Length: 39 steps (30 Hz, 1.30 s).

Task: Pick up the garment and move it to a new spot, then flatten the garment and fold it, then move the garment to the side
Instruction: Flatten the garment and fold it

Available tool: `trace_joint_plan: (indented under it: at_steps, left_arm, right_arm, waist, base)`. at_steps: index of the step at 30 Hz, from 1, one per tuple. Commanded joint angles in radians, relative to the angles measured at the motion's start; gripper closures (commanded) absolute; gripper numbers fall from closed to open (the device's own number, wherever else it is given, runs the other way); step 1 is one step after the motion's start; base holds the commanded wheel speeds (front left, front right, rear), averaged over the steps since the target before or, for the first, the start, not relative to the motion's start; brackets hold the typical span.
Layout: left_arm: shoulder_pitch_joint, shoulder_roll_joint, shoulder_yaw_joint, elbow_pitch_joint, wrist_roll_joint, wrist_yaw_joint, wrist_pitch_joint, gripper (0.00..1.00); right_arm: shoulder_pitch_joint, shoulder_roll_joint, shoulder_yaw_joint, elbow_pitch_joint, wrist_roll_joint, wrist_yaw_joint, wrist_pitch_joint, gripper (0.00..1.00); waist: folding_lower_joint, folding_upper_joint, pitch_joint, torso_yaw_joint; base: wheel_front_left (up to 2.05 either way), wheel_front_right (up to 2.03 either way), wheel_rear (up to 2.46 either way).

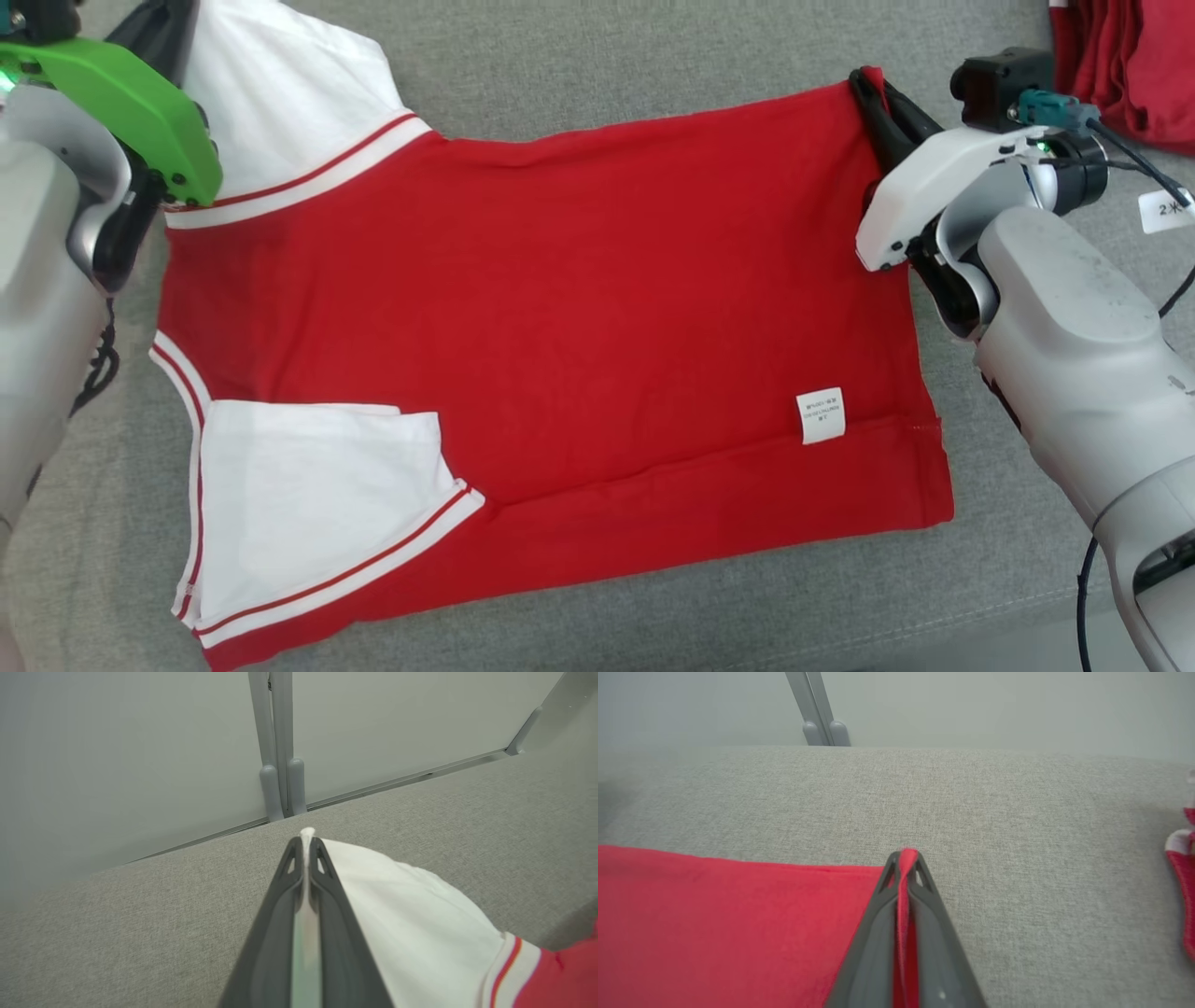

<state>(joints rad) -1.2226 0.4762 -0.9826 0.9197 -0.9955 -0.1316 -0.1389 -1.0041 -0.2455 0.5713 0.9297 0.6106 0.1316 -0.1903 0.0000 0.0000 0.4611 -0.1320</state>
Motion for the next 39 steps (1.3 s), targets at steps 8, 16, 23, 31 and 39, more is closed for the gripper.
trace_joint_plan:
  at_steps: [8,16,23,31,39]
  left_arm:
    - [0.106,0.017,-0.028,-0.108,-0.043,0.003,-0.097,1.00]
    - [0.258,0.029,0.075,-0.264,-0.026,0.021,-0.127,1.00]
    - [0.513,0.016,0.289,-0.481,0.069,0.089,-0.126,1.00]
    - [0.812,-0.055,0.457,-0.691,0.192,0.127,-0.126,1.00]
    - [1.050,-0.140,0.575,-0.786,0.269,0.148,-0.126,1.00]
  right_arm:
    - [0.092,-0.039,0.017,-0.028,0.053,-0.002,-0.044,1.00]
    - [0.167,-0.088,0.004,-0.062,0.076,-0.002,-0.070,1.00]
    - [0.258,-0.115,-0.042,-0.136,0.065,-0.002,-0.074,1.00]
    - [0.420,-0.126,-0.159,-0.270,0.014,-0.002,-0.075,1.00]
    - [0.566,-0.106,-0.261,-0.379,-0.025,-0.002,-0.075,1.00]
  waist:
    - [0.0000,0.0000,-0.074,0.054]
    - [0.0000,0.0000,-0.122,0.101]
    - [0.0000,0.0000,-0.172,0.124]
    - [0.0000,0.0000,-0.217,0.139]
    - [0.0000,0.0000,-0.237,0.136]
  base:
    - [0.00,0.00,0.00]
    - [0.00,0.00,0.00]
    - [0.00,0.00,0.00]
    - [0.00,0.00,0.00]
    - [0.00,0.00,0.00]
